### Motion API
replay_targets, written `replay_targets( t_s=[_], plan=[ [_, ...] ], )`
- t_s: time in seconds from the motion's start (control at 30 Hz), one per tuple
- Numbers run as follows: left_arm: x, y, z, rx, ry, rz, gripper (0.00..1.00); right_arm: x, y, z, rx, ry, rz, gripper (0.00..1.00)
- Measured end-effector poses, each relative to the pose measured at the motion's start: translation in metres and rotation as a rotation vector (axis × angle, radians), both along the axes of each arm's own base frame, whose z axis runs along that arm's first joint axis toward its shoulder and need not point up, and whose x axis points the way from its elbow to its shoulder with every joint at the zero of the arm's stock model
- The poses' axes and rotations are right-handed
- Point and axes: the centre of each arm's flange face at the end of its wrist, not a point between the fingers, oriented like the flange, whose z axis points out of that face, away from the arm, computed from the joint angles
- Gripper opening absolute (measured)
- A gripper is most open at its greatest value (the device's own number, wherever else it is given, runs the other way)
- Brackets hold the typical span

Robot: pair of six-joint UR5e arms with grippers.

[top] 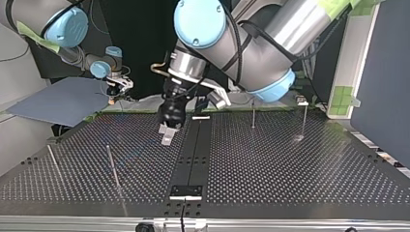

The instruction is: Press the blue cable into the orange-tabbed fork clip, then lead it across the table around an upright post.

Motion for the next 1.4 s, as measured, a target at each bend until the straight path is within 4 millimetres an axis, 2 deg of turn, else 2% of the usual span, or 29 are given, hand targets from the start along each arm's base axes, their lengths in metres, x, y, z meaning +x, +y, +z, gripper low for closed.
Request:
replay_targets(
  t_s=[0.33,0.8,1.4],
  plan=[
    [0.001,0.000,-0.038,0.018,0.003,0.004,0.98,0.002,0.000,0.000,0.001,0.000,0.003,0.00],
    [0.016,-0.002,-0.149,0.068,0.091,0.025,0.98,0.003,0.001,0.000,0.001,0.000,0.005,0.00],
    [-0.004,0.016,-0.214,0.070,0.099,0.039,0.98,0.003,0.001,0.000,0.001,-0.002,0.005,0.00]
  ],
)
